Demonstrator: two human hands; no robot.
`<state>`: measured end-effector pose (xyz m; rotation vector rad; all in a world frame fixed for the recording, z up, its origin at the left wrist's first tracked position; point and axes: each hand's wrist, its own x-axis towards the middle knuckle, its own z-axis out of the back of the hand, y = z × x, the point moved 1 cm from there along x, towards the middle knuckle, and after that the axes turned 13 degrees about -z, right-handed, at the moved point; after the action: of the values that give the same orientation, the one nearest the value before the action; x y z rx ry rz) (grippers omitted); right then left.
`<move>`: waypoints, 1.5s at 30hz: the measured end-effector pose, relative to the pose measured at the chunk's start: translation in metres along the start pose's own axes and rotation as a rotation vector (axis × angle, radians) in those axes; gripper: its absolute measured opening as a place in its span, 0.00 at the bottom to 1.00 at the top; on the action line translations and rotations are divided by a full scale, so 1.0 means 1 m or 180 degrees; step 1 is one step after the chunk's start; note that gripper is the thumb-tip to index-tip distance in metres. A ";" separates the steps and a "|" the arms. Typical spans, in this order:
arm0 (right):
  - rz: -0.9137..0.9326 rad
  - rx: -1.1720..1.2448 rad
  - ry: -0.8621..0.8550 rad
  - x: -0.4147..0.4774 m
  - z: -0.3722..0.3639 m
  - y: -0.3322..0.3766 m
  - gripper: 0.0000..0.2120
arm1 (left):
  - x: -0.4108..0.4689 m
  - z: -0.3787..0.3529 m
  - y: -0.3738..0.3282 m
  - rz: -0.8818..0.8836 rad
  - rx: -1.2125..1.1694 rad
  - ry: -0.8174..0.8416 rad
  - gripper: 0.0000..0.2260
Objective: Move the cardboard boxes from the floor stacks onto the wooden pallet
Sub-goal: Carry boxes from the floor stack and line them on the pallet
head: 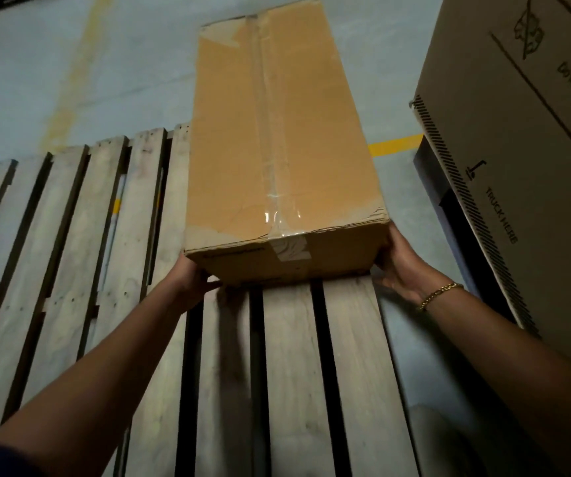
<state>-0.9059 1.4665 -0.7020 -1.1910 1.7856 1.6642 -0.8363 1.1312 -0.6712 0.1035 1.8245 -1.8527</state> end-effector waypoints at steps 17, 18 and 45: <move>0.0073 0.0329 -0.0155 0.015 -0.004 -0.002 0.21 | -0.024 -0.003 0.040 -0.0140 -0.0197 -0.0068 0.15; 0.0078 0.0312 -0.0174 0.015 -0.005 -0.002 0.21 | -0.025 -0.003 0.039 -0.0155 -0.0148 0.0002 0.15; -0.0074 0.0040 -0.0195 0.019 0.002 0.000 0.25 | -0.019 -0.004 0.047 -0.0201 0.0033 -0.0105 0.14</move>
<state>-0.9168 1.4623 -0.7176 -1.1386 1.7364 1.6561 -0.8018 1.1438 -0.7066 0.0192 1.8153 -1.8958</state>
